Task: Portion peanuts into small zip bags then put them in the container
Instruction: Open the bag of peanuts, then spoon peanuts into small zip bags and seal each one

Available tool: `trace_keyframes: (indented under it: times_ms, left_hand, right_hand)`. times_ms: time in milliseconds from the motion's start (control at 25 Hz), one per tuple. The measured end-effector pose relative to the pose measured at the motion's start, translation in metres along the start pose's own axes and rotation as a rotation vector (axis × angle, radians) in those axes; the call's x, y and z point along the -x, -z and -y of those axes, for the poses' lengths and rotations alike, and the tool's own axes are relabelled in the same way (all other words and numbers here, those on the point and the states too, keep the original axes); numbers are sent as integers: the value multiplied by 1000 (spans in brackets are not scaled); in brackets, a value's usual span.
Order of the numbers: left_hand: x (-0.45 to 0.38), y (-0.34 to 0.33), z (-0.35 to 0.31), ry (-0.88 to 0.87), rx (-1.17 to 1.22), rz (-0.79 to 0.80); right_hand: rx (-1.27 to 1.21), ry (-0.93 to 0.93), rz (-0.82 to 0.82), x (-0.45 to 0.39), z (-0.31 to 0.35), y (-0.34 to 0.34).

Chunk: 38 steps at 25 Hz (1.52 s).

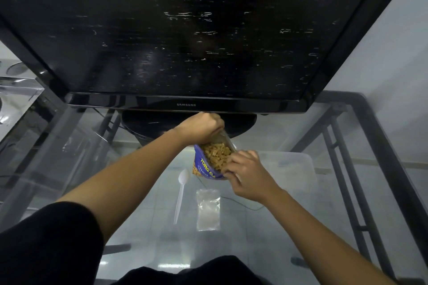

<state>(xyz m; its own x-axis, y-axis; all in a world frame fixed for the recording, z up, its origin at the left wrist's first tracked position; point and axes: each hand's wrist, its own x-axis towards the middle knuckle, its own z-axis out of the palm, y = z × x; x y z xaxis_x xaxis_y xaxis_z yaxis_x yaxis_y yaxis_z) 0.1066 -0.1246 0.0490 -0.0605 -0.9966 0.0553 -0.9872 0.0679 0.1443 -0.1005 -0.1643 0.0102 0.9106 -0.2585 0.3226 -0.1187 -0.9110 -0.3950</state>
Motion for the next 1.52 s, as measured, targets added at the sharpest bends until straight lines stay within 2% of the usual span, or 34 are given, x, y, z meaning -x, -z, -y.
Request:
trace_keyframes:
  times_ms: [80, 160, 240, 360, 480, 520, 560, 600, 680, 720, 760, 800, 880, 920, 1000, 1120, 1160, 1240, 1360, 1440, 1520]
  left_hand:
    - [0, 2, -4, 38, 69, 16]
    - [5, 8, -1, 79, 211, 60]
    - [16, 11, 6, 138, 271, 187]
    - [31, 7, 12, 397, 384, 383]
    - [38, 2, 9, 482, 426, 386]
    - [41, 1, 6, 471, 437, 337]
    - [45, 0, 1, 464, 467, 210]
    - [52, -3, -5, 488, 513, -3]
    - [73, -14, -16, 710, 591, -441]
    - [86, -25, -20, 852, 581, -499]
    - [101, -43, -22, 963, 547, -427]
    - [115, -62, -28, 1033, 514, -288]
    - [143, -98, -51, 1097, 471, -23]
    - [152, -114, -64, 1081, 418, 49]
    - [161, -134, -83, 1025, 305, 66]
    - [153, -134, -85, 1065, 247, 83]
    - [150, -131, -81, 1096, 244, 75]
    - [144, -115, -70, 1175, 317, -53]
    - [128, -66, -51, 1237, 631, -436]
    - [116, -29, -41, 1142, 901, -612]
    - [106, -1, -36, 968, 1070, -648]
  right_hand:
    - [-97, -76, 21, -4, 0, 5]
    - [-216, -293, -3, -13, -1, 4]
    - [-252, -496, 7, -22, -1, 3]
    - [-247, -565, 99, -31, 1, 7]
    - [-304, -572, 193, -35, 2, 13]
    - [-317, -566, 234, -35, 1, 14]
    - [-324, -556, 274, -35, 1, 16]
    - [-327, -546, 302, -35, -1, 17]
    - [-339, -537, 310, -35, -3, 18]
    - [-345, -534, 303, -35, -4, 17]
    - [-345, -533, 298, -35, -5, 16]
    - [-345, -535, 294, -37, -6, 14]
    - [-362, -556, 293, -38, -7, 11]
    - [-366, -563, 289, -38, -7, 10]
    - [-370, -567, 278, -36, -8, 8]
    - [-395, -587, 268, -35, -7, 8]
    - [-398, -591, 264, -36, -7, 7]
    - [-401, -588, 260, -36, -7, 8]
    - [-409, -587, 267, -36, -8, 8]
    - [-386, -579, 265, -35, -9, 7]
    - [-387, -585, 261, -35, -9, 7]
